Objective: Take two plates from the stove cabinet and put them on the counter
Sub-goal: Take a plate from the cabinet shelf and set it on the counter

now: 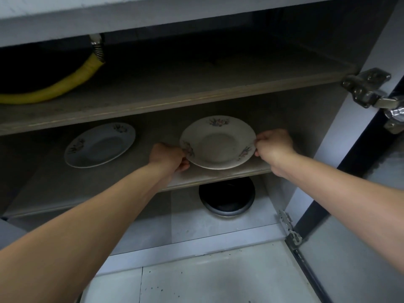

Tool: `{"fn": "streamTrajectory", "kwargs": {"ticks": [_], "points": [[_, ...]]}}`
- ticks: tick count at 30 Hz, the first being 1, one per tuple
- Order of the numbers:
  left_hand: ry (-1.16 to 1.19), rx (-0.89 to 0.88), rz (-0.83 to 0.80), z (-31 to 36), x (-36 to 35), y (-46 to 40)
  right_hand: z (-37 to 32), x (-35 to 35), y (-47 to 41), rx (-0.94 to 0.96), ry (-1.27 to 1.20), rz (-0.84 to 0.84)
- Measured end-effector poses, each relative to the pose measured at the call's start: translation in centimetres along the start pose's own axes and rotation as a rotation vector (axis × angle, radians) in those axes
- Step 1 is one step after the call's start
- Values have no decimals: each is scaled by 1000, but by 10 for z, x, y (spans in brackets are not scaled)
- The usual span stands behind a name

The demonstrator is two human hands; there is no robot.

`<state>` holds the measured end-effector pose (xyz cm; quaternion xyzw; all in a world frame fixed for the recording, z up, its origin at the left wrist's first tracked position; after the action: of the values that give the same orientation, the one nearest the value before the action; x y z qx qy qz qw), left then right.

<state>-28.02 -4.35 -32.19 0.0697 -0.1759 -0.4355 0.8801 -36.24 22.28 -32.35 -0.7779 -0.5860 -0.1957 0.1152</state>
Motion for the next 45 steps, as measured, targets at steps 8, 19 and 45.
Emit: {"fn": "streamTrajectory", "kwargs": {"ticks": [8, 19, 45], "points": [[40, 43, 37, -8, 24, 36, 1, 21, 38, -55, -55, 6], [57, 222, 108, -16, 75, 126, -17, 66, 115, -115, -48, -100], [17, 183, 107, 92, 181, 340, -153, 234, 276, -70, -118, -237]]}}
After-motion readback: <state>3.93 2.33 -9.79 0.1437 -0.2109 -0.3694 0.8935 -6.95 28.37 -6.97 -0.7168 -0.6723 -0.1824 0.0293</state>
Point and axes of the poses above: each hand's wrist, its own y-axis away from the middle knuckle, its own x-axis out of the back of the hand, z = x × y, the point moved 8 cm from there along -y, towards the middle knuckle, and after that the axes turned 7 degrees about z, right-handed, at the moved point
